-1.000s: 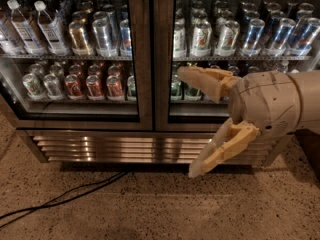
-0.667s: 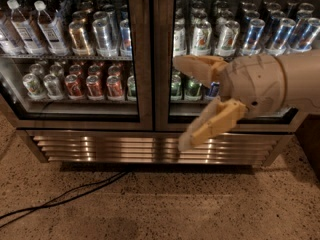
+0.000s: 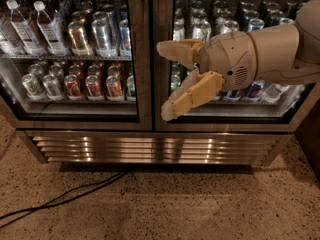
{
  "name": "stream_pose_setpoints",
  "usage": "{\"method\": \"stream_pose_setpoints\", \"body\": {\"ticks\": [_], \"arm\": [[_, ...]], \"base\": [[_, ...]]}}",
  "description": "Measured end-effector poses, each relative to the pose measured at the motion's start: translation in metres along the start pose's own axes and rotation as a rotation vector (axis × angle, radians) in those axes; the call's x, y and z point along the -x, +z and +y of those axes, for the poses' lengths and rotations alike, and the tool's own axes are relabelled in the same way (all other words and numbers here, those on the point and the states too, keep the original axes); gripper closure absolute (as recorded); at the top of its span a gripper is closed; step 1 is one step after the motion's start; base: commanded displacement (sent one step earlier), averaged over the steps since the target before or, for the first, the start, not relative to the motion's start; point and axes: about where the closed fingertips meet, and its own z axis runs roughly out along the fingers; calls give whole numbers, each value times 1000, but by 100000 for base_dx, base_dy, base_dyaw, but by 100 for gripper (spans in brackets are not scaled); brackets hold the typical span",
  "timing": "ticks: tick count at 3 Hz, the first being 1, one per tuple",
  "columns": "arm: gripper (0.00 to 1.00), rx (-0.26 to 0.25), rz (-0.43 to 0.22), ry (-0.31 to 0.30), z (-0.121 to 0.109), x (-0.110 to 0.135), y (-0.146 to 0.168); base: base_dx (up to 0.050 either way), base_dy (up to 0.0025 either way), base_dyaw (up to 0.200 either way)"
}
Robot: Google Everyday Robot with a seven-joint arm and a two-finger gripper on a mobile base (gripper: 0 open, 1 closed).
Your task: Open left fridge door
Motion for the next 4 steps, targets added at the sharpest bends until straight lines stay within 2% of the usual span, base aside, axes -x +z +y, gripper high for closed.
{"method": "stream_pose_setpoints", "body": {"ticks": [1,2,3,4], "arm": [[0,-28,-18,16,-1,-2,0],[0,-102,-118,13,-1,0,0],[0,-131,-159,-7,-2,8,-2],[0,-131,-159,-8,-1,8,-1]], "base": [[0,0,0],[0,0,0],[0,0,0],[0,0,0]]}}
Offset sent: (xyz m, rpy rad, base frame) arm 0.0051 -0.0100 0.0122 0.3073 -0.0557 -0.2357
